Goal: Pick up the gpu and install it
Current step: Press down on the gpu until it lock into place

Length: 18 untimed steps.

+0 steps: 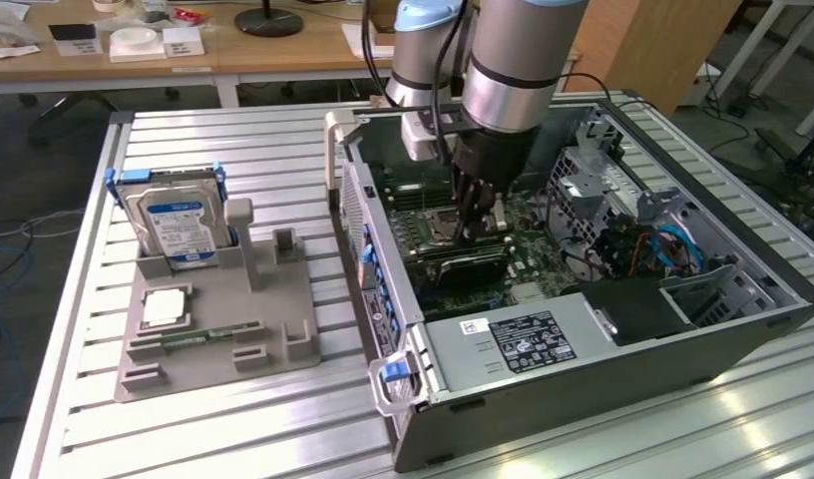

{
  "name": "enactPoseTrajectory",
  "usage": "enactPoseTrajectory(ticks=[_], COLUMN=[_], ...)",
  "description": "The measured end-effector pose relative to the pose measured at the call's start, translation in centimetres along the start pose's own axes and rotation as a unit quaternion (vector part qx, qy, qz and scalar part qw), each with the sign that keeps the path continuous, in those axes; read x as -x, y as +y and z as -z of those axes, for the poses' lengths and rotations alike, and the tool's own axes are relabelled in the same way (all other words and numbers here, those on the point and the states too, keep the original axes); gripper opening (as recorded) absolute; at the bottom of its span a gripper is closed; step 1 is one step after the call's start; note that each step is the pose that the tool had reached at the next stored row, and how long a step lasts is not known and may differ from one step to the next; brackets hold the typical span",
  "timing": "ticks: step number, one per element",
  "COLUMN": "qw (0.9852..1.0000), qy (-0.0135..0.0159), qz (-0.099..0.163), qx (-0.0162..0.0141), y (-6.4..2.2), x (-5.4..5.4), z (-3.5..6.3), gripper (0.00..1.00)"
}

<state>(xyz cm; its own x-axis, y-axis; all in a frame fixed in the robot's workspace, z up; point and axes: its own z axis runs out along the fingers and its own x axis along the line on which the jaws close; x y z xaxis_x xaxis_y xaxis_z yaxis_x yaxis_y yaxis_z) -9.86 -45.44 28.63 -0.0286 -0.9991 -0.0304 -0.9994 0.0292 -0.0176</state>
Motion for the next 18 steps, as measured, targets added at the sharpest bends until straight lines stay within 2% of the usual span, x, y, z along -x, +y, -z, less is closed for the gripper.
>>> enactPoseTrajectory(ticks=[8, 18], qw=[1.0000, 1.0000], qy=[0.0000, 0.0002], qz=[0.000, 0.000], qx=[0.0000, 0.0000], y=[-0.03, -0.05], x=[0.1, 0.1], z=[1.87, 2.76], gripper=[0.11, 0.11])
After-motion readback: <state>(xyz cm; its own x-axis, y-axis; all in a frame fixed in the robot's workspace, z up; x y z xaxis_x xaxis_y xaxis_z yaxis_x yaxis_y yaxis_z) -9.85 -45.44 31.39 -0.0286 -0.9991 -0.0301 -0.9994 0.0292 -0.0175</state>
